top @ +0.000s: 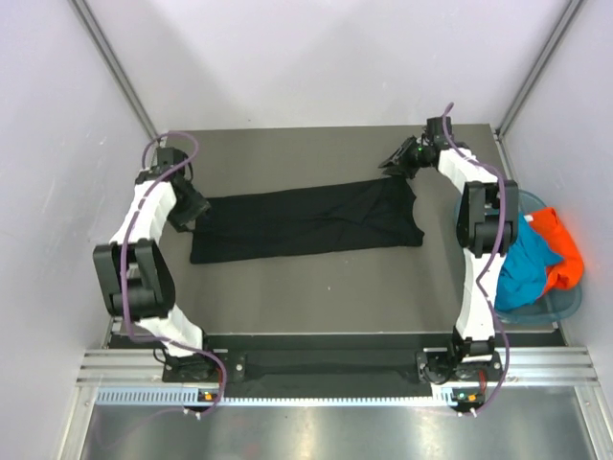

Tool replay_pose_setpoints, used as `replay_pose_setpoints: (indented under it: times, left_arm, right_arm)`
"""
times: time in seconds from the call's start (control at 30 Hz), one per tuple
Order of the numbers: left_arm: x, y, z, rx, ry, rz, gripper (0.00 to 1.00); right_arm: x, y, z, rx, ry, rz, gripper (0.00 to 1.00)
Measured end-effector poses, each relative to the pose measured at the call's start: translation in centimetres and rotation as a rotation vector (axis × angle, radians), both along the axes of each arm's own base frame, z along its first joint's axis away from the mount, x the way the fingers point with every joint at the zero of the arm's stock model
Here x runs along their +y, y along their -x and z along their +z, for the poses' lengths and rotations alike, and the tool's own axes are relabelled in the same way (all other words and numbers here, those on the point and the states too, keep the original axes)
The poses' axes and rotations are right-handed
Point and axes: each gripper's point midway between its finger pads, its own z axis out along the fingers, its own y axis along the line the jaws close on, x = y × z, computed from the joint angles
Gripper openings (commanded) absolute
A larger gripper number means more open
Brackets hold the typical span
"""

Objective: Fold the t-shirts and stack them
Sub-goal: Fold the tshirt

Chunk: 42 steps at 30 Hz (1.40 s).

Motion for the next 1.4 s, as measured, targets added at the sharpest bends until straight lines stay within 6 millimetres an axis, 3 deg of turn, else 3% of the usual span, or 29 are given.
replay_pose_setpoints:
  times: [0.13,0.33,0.47,0.6,0.8,0.97,1.2,1.4]
  left_arm:
    - [-3.2,2.2,2.0,-0.068,0.023,-0.097,0.62]
    - [-4.6,3.3,1.7,-0.100,0.078,-0.186,0.55]
    - [-6.1,3.7,-0.3,-0.065,0.157,-0.232,0.52]
    - [-6.9,4.1,-2.6,-0.011,0.210,-0.243,0.52]
    - [-6.7,4.2,-5.1,0.056,0.250,-0.221,0.52]
    - [-6.0,4.4,-6.9,0.101,0.272,-0.189,0.52]
    - [-5.1,4.5,-7.8,0.120,0.280,-0.174,0.51]
    - [-4.3,4.7,-8.4,0.136,0.283,-0.157,0.51]
  right_arm:
    - [0.8,-0.9,-0.1,0.011,-0.092,-0.025,0.40]
    - [-0.4,0.6,2.0,-0.028,0.060,0.065,0.46]
    - [-2.2,6.6,2.8,-0.024,0.218,0.132,0.54]
    - [-4.3,12.8,2.1,0.002,0.343,0.198,0.57]
    - [-6.1,16.4,-1.4,0.065,0.457,0.296,0.58]
    - [-7.1,16.8,-2.0,0.062,0.512,0.337,0.56]
    - [-6.7,17.7,-3.3,0.069,0.487,0.364,0.52]
    - [-6.1,18.8,-4.5,0.097,0.449,0.387,0.39]
